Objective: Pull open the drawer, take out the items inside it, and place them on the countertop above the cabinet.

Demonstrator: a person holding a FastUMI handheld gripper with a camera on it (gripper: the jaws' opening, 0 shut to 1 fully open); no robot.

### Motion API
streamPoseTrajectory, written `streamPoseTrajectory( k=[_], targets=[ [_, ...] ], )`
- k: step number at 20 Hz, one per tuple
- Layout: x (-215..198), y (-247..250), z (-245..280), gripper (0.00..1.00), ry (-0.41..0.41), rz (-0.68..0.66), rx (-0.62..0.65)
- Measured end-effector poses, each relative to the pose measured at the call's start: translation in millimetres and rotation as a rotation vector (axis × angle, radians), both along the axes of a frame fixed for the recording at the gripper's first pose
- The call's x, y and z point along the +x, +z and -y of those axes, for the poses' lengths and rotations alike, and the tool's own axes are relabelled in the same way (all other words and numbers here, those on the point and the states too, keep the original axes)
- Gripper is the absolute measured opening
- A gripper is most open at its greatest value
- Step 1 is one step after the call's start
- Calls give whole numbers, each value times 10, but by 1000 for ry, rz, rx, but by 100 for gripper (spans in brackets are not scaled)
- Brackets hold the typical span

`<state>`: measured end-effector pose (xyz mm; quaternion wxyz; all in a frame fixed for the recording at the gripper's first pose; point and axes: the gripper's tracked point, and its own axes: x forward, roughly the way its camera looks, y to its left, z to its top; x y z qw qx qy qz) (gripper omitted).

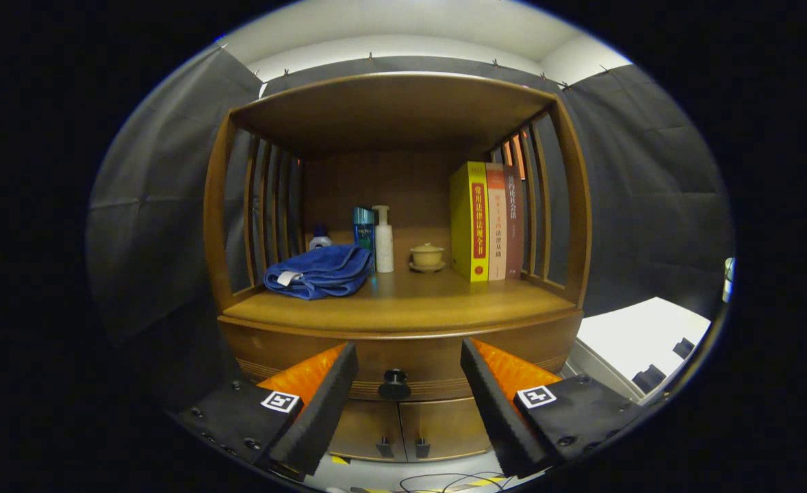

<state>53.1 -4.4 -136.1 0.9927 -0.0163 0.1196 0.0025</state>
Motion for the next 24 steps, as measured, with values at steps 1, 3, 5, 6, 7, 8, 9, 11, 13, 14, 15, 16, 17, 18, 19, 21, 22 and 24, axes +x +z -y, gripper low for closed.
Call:
streamPoseTrajectory(
  k=[1, 3, 5, 6, 7, 8, 9, 11, 13, 14, 15, 16, 17, 18, 19, 21, 22, 24],
  targets=[
    [36, -120, -9, 99, 3, -19, 1],
    [142, -319, -23, 100, 3, -52, -5],
    [237, -477, -62, 100, 5, -72, 8],
    [290, -553, -74, 100, 4, -83, 17],
    [341, -637, -66, 100, 1, -96, 21],
    [381, -723, -59, 100, -4, -114, 21],
    [405, -791, -61, 99, -3, -129, 23],
    [455, -931, -69, 95, -5, -156, 26],
    [510, -1018, -81, 93, -4, -171, 34],
    [526, -1035, -88, 90, 1, -171, 37],
    [539, -1051, -115, 83, 5, -166, 43],
    [547, -1058, -107, 70, 2, -161, 41],
    [565, -1063, -102, 56, 1, -157, 34],
    [557, -1048, -108, 56, 5, -153, 26],
    [558, -1071, -106, 56, 8, -158, 17],
    [543, -1069, -98, 54, 9, -168, 18],
    [538, -1063, -104, 52, 8, -169, 19],
    [544, -1066, -106, 51, 9, -168, 24]
  ],
)
